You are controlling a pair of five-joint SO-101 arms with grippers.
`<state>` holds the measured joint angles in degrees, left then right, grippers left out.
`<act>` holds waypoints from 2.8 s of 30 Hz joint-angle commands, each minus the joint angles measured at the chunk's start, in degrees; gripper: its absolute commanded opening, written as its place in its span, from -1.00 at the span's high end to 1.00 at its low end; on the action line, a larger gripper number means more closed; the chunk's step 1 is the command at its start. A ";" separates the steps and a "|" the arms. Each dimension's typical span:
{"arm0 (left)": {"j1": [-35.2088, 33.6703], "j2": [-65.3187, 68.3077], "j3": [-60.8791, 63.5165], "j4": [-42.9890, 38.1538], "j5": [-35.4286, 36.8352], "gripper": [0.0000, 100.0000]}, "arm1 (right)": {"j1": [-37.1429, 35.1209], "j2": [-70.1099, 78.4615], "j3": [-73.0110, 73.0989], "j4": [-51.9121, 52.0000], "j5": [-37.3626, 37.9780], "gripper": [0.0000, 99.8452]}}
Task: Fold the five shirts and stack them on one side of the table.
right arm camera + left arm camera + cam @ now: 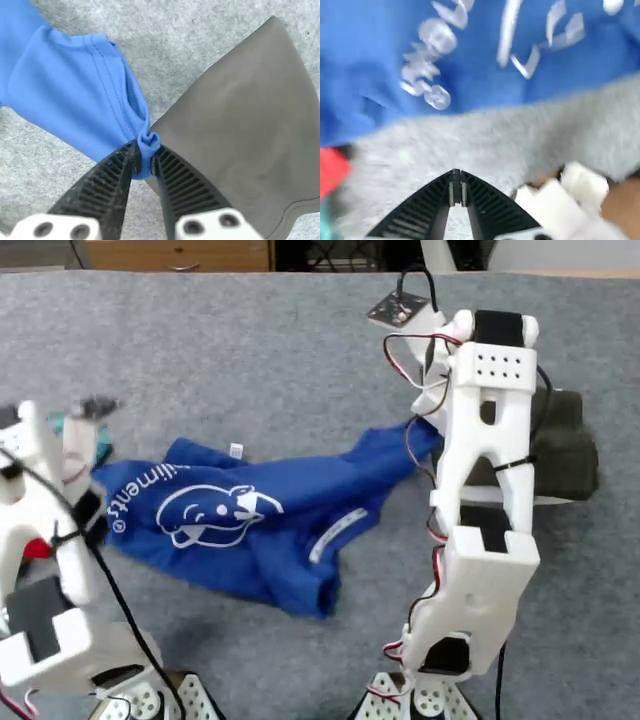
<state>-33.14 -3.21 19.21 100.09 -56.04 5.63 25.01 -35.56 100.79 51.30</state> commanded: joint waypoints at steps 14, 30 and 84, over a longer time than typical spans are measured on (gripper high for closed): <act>21.76 4.66 -25.54 -19.34 57.32 0.94 | -0.79 -3.47 0.13 0.09 0.53 0.97; 26.77 49.58 -72.66 -8.09 94.15 0.62 | -0.97 -3.38 0.13 0.00 0.53 0.97; 24.31 54.33 -73.98 0.70 97.67 0.74 | -2.11 -0.57 -0.04 -0.79 0.35 0.97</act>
<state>-6.95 51.21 -51.74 100.26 41.10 4.31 25.01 -35.21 100.62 51.30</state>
